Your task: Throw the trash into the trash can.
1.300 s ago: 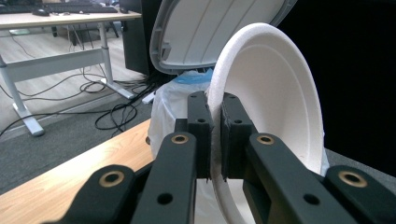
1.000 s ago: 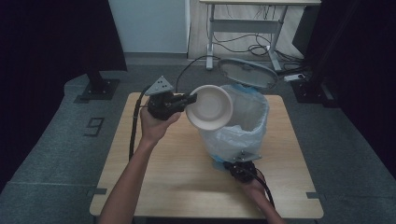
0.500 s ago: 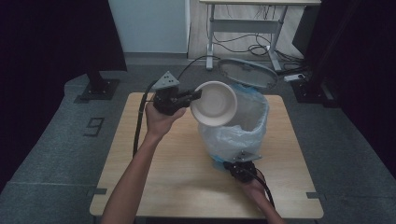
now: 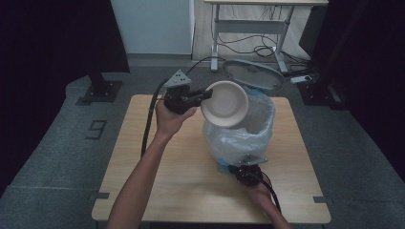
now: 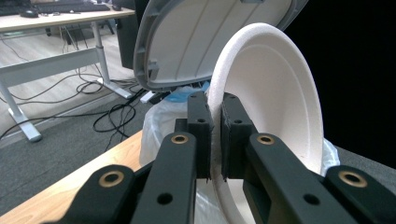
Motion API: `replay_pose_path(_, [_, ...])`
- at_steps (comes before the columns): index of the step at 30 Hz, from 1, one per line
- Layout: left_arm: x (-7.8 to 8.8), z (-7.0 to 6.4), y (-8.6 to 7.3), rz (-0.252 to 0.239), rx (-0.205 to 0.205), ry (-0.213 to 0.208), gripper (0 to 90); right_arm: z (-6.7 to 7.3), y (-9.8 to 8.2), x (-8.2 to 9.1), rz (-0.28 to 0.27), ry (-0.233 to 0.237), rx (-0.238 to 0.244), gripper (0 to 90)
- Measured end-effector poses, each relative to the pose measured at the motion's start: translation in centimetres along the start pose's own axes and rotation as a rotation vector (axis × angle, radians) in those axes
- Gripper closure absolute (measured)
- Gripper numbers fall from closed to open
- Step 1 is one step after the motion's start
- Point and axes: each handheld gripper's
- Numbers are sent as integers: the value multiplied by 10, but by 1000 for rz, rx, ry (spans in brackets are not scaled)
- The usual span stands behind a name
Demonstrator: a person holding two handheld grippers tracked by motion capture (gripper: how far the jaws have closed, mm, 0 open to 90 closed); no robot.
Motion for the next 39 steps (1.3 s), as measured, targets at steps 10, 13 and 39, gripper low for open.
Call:
replay_pose_path(10, [-18,6,4,12,1,-7,847,-2,0,0,-2,7,1,893])
replay_pose_path(13, [-23,7,4,14,4,-8,847,-2,0,0,-2,6,0,894])
replay_pose_path(39, [-67,11,10,17,9,-19,775,-2,0,0,-3,7,-3,893])
Point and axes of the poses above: each handheld gripper's, and its own axes: x roughly backward along the jaws, y roughly out of its top, z roughly to its left, and after that the axes turned 12 degrees about -y, right-handed
